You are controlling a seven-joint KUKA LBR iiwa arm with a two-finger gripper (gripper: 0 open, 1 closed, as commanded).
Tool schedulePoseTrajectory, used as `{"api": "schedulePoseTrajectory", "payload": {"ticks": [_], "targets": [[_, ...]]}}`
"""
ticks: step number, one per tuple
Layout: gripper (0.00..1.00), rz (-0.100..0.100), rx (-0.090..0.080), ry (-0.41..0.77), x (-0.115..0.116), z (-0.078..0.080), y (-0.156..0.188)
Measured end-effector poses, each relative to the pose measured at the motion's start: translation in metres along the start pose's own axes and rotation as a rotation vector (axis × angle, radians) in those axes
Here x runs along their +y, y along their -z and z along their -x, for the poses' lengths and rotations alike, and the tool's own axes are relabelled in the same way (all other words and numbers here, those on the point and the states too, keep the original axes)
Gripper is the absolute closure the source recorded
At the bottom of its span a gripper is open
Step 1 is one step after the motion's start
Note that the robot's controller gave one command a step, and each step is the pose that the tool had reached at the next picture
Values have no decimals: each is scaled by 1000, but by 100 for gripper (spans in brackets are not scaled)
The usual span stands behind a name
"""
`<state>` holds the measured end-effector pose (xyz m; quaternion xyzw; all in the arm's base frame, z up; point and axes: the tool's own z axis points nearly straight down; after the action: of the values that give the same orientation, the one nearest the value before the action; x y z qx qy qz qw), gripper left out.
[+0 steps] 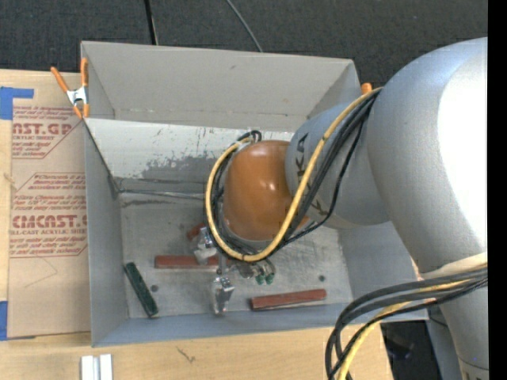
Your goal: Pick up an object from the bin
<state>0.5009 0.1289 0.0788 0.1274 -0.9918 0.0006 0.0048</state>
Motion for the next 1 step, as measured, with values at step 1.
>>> {"api": "schedulePoseTrajectory", "payload": {"ticks": [1], "targets": [[0,0,-6,0,0,1,0]]}}
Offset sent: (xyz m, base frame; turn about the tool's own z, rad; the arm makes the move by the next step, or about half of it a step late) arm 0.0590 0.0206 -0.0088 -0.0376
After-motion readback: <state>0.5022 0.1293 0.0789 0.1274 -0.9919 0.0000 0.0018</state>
